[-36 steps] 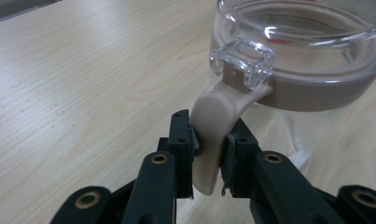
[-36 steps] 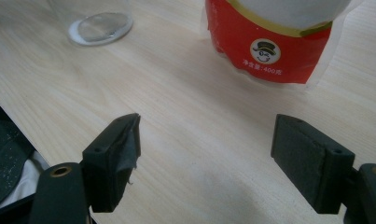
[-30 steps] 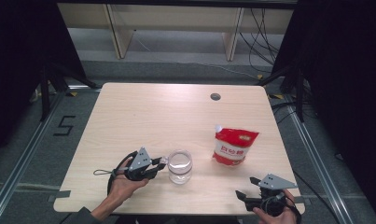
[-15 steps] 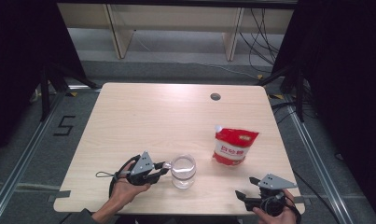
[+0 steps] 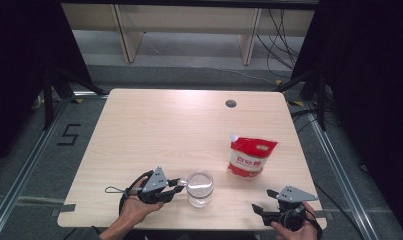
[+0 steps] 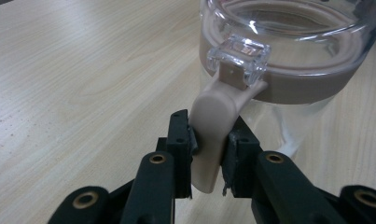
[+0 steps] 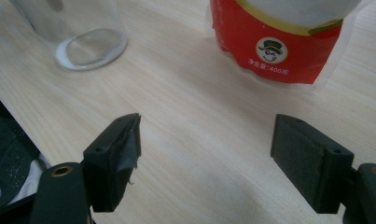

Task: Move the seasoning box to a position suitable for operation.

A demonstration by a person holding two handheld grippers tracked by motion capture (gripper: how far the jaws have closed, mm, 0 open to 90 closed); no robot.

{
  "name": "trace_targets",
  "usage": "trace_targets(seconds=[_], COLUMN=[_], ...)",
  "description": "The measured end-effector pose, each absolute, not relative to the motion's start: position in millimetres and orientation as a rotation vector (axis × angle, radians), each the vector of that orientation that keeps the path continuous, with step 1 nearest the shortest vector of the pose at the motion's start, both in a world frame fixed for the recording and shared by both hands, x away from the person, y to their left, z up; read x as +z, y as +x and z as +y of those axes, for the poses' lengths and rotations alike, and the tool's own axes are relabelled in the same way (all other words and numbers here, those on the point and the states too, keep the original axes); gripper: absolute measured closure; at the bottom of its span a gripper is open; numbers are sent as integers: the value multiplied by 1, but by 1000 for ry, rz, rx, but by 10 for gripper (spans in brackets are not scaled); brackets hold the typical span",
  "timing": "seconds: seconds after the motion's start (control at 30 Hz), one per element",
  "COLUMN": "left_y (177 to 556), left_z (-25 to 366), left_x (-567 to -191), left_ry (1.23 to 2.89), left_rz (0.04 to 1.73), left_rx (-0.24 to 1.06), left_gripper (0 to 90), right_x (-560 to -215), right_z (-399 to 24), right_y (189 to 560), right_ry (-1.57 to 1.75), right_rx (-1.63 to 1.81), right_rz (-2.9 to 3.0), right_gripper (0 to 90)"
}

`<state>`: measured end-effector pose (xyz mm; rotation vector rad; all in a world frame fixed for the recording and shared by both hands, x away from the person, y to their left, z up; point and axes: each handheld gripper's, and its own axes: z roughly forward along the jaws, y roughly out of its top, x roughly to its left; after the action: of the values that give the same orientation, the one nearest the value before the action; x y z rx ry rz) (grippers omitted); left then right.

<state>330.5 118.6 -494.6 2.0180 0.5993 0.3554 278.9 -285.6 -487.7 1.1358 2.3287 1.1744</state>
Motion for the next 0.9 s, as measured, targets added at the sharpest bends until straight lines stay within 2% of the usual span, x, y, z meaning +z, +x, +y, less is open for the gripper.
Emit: trace_targets(seconds=[0.33, 0.4, 0.53, 0.73, 0.9], left_y=[329, 330, 324, 318, 314], left_z=[119, 120, 121, 127, 131], left_x=[-496, -497, -496, -492, -487], left_ry=[1995, 1983, 2061, 2044, 2020], left_rz=[617, 625, 609, 627, 661], left_rx=[293, 245, 311, 316, 281], left_gripper=[737, 680, 509, 396, 356], right_x=[-488, -488, -489, -489, -490], right_z=[-285, -286, -286, -282, -283], right_y=[278, 279, 279, 278, 279], right_ry=[1111, 1114, 1120, 1144, 1084], right_rx=[1154, 1161, 1170, 1168, 1180], right_rz=[2336, 2336, 2334, 2347, 2361], right_gripper=[252, 252, 252, 252, 251])
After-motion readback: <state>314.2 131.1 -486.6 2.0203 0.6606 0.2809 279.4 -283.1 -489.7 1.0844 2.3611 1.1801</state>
